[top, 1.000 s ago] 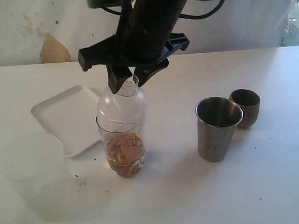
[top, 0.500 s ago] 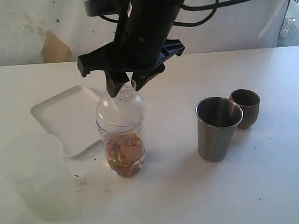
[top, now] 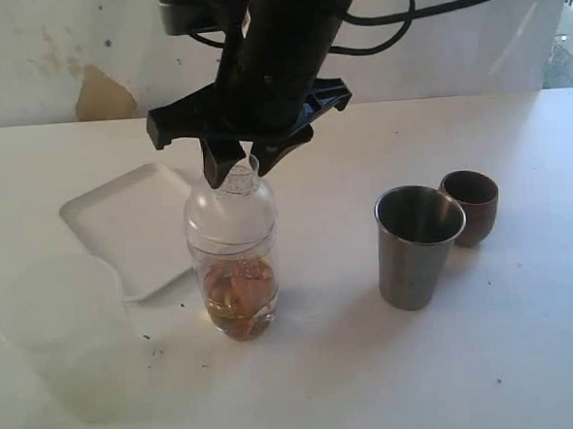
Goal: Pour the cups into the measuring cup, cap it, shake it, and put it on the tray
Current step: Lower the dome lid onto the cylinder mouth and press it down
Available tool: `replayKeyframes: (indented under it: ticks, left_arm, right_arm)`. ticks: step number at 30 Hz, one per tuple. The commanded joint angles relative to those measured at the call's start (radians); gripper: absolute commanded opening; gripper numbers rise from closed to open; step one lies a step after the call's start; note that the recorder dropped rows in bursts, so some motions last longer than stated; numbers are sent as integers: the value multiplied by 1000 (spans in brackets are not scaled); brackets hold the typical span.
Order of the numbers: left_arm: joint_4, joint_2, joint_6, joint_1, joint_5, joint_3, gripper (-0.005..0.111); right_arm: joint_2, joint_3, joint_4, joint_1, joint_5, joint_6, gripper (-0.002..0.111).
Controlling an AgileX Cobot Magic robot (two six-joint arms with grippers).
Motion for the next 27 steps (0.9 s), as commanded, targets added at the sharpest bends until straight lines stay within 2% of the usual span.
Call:
replayKeyframes:
  ticks: [1, 2, 4, 6, 12, 14, 16, 17, 19, 27]
  left_arm:
    - [-5, -4, -3, 4, -7, 3, 1]
    - [-5, -4, -3, 4, -7, 3, 1]
    - [-5, -4, -3, 4, -7, 3, 1]
    - [-5, -4, -3, 4, -7, 3, 1]
    - [-5, -4, -3, 4, -7, 3, 1]
    - [-5, -4, -3, 4, -7, 3, 1]
    - [-5, -4, -3, 4, -7, 3, 1]
    - [-5, -4, -3, 4, -7, 3, 1]
    - [-5, -4, -3, 4, -7, 3, 1]
    - [-5, -4, -3, 4, -7, 3, 1]
  right_arm:
    - [6, 6, 2, 2, -2, 5, 41]
    - [6, 6, 4, 2, -1, 5, 52]
    - [6, 4, 6, 2, 0, 5, 59]
    - [0, 4, 7, 2, 0, 2, 63]
    - [-55, -7, -13, 2, -9, 2, 63]
    - [-87, -21, -21, 2, -24, 2, 56]
    - [-106, -25, -11, 2, -38, 2, 39]
    - [-114, -25, -7, 2, -40, -6, 18]
    - [-111, -20, -1, 2, -38, -40, 0]
    - [-52, -20, 4, 37, -27, -47, 0]
